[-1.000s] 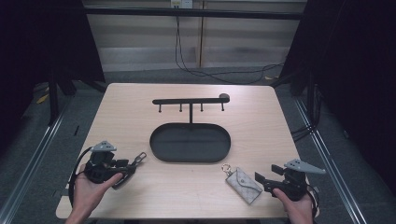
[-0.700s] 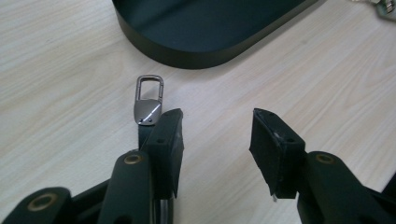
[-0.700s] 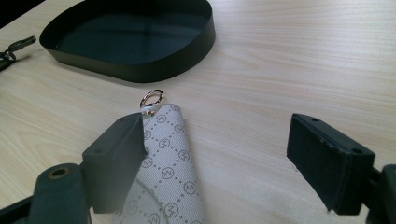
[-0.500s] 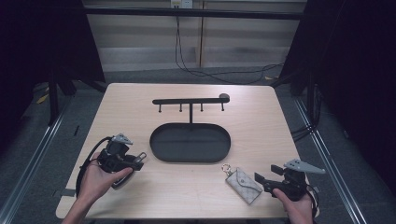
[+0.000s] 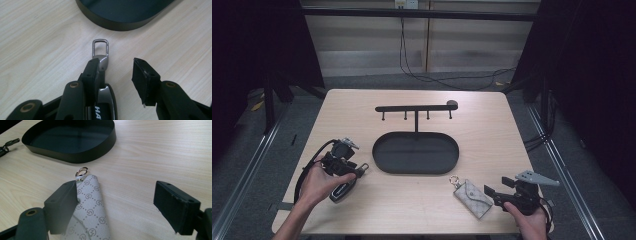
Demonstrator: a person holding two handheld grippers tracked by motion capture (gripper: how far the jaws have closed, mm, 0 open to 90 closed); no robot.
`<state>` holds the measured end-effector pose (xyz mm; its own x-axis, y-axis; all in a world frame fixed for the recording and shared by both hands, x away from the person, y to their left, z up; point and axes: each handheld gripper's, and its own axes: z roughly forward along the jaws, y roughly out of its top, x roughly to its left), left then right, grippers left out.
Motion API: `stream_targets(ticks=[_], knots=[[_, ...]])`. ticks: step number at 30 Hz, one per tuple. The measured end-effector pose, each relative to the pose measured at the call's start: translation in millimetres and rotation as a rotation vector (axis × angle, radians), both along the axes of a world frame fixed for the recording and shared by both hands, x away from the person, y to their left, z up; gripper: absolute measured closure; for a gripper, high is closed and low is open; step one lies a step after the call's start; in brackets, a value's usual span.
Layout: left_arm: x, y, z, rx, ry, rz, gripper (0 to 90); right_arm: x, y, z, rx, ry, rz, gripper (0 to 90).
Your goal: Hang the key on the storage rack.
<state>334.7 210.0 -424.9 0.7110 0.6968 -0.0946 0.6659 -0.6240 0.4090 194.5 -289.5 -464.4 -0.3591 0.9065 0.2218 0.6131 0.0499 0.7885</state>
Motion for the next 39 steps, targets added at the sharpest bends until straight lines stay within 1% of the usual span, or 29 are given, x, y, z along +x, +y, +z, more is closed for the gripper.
stream_targets(ticks=[1,4,5,7,9,11,12,13,15,16,17,18,19,21,22,23,25,30,31,33,35,36,39], knots=[[2.5,0.0,0.9,0.009,-0.006,-0.007,57.0,0.0,0.0,0.0,0.000,0.000,0.000,19.3],[8.2,-2.0,1.1,0.011,0.020,-0.014,55.6,-0.1,0.0,0.0,0.001,-0.001,0.002,19.2],[9.8,-3.2,0.5,0.013,0.037,-0.011,53.9,-0.1,0.0,0.0,0.001,-0.001,0.002,19.2],[11.4,-5.7,0.6,0.035,0.043,-0.012,47.6,0.1,0.0,-0.1,-0.001,0.001,0.004,19.2],[12.4,-7.8,-0.1,0.039,0.055,-0.023,51.6,-0.1,0.0,0.0,0.000,0.000,0.003,19.2],[14.4,-8.9,-1.6,0.066,0.055,-0.020,51.6,0.0,0.0,-0.1,0.000,0.000,0.004,19.2],[15.9,-8.7,-2.1,0.078,0.049,-0.025,51.6,0.1,0.1,-0.1,-0.001,0.000,0.004,19.2],[17.4,-8.1,-2.8,0.077,0.050,-0.019,51.1,0.0,0.2,0.0,-0.001,0.000,0.005,19.2],[20.2,-7.2,-3.6,0.092,0.055,-0.017,51.2,0.0,0.2,0.0,-0.001,0.000,0.005,19.2],[21.6,-7.3,-5.2,0.082,0.066,-0.014,51.1,0.0,0.1,0.0,0.000,0.000,0.005,19.2],[22.9,-7.7,-5.9,0.085,0.076,-0.014,51.1,0.1,0.1,-0.1,-0.001,0.001,0.005,19.2],[24.2,-8.0,-6.5,0.086,0.080,-0.020,51.1,0.2,0.2,-0.1,0.000,0.003,0.005,19.2],[25.1,-8.4,-7.4,0.083,0.084,-0.011,51.0,0.3,0.3,-0.2,0.001,0.002,0.006,19.2],[26.2,-9.8,-7.9,0.094,0.086,0.001,49.6,0.2,0.4,-0.2,0.000,0.001,0.008,19.2],[26.8,-10.5,-8.5,0.097,0.089,-0.008,49.0,0.1,0.3,-0.1,0.000,0.000,0.008,19.2],[26.5,-11.4,-9.3,0.101,0.090,-0.001,49.4,0.1,0.3,-0.1,0.001,0.001,0.008,19.2],[28.1,-11.7,-11.3,0.111,0.088,-0.005,50.0,0.2,0.4,-0.2,0.004,0.002,0.008,19.2],[33.2,-11.8,-16.8,0.104,0.112,-0.020,51.0,0.0,0.2,-0.1,0.002,0.000,0.008,19.2],[34.3,-12.0,-17.6,0.108,0.122,-0.028,51.3,0.0,0.2,-0.1,0.002,0.001,0.008,19.2],[35.5,-12.4,-19.1,0.118,0.121,-0.032,51.5,0.1,0.4,-0.1,0.003,0.003,0.008,19.2],[36.4,-12.1,-21.1,0.113,0.134,-0.030,51.9,0.1,0.3,-0.1,0.005,0.003,0.009,19.2],[37.8,-11.6,-22.2,0.121,0.135,-0.040,52.3,0.1,0.3,-0.1,0.003,0.002,0.008,19.1],[39.2,-10.8,-24.0,0.120,0.146,-0.045,53.2,0.1,0.3,-0.1,0.004,0.003,0.008,19.2]])
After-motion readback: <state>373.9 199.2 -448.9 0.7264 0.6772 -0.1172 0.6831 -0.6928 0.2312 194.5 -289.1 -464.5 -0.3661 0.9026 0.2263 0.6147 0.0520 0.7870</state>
